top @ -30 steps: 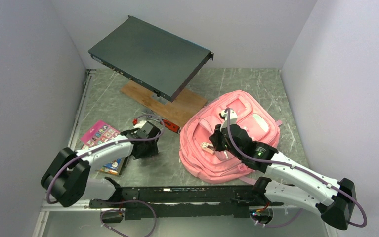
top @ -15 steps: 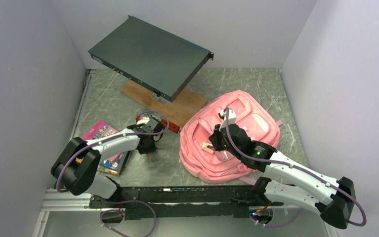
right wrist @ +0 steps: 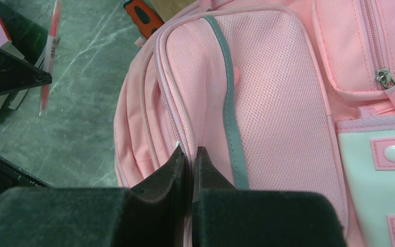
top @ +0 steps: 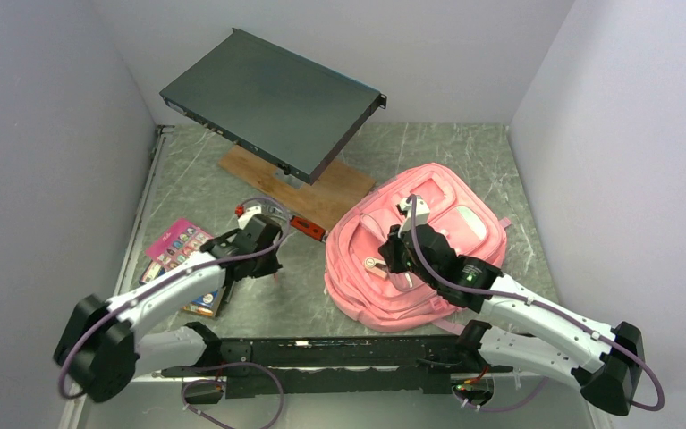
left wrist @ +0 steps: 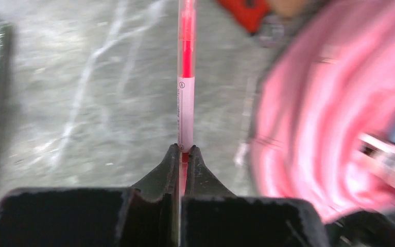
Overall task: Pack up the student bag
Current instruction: Pick up the stationery from the center of the board, then place the stationery in the student bag.
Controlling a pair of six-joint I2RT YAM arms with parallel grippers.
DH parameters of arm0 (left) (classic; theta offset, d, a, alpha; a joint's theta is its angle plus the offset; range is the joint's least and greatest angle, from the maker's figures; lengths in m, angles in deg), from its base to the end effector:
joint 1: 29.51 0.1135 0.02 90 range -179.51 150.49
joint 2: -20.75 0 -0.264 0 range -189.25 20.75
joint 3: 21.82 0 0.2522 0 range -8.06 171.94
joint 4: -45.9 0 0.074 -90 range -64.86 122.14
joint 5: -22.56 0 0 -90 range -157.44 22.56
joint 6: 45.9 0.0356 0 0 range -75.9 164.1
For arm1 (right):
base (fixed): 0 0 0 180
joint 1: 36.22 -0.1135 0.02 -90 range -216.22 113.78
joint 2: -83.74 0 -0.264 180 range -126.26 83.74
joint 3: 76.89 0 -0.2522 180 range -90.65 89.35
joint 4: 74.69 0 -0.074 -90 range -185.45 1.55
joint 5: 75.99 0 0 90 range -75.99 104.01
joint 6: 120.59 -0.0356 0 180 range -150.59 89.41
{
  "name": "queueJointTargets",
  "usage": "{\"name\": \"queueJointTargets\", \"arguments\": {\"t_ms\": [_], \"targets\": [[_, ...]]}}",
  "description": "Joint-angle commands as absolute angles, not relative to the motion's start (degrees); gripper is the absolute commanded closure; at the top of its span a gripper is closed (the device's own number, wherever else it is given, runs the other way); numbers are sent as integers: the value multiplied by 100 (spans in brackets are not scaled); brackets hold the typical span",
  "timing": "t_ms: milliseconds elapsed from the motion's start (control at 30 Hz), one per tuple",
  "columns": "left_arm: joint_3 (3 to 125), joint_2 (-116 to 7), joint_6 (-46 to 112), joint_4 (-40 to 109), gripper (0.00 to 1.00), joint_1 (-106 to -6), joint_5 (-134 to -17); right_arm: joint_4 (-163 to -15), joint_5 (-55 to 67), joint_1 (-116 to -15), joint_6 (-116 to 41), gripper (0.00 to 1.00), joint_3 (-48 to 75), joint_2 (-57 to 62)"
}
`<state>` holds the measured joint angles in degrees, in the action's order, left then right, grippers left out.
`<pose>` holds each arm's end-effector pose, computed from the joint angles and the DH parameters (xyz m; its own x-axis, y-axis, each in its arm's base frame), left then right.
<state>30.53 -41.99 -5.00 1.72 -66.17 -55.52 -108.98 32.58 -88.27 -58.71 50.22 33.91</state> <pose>0.1730 -0.1196 0.2140 -0.7969 -0.3288 -0.5068 -0.1745 0.9284 -0.3280 0.1280 0.1458 0.2728 -0.5546 0.0154 -0.8320 -0.3613 0.8962 0.2574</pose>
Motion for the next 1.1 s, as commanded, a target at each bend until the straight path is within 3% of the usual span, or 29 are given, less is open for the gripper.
{"name": "queueJointTargets", "arguments": {"t_ms": [0,167,300,567,1067], "targets": [[2765,-3524,-459,1453,100,-6616,-7087,-10348,3187,-8861,-5936,100,4809,3475],[1786,-2931,-1340,3703,100,-6717,-8364,-10287,3147,-8861,-5919,100,4787,3379],[1572,-2894,-1711,4421,100,-7240,-8277,-10280,3134,-8861,-5927,100,4781,3414],[2139,-4388,-2058,5254,100,-7963,-8770,-10209,3070,-8861,-5930,100,4782,3361],[2738,-6559,-3712,7642,100,-7978,-9432,-10193,3010,-8861,-6012,100,4875,3565]]}}
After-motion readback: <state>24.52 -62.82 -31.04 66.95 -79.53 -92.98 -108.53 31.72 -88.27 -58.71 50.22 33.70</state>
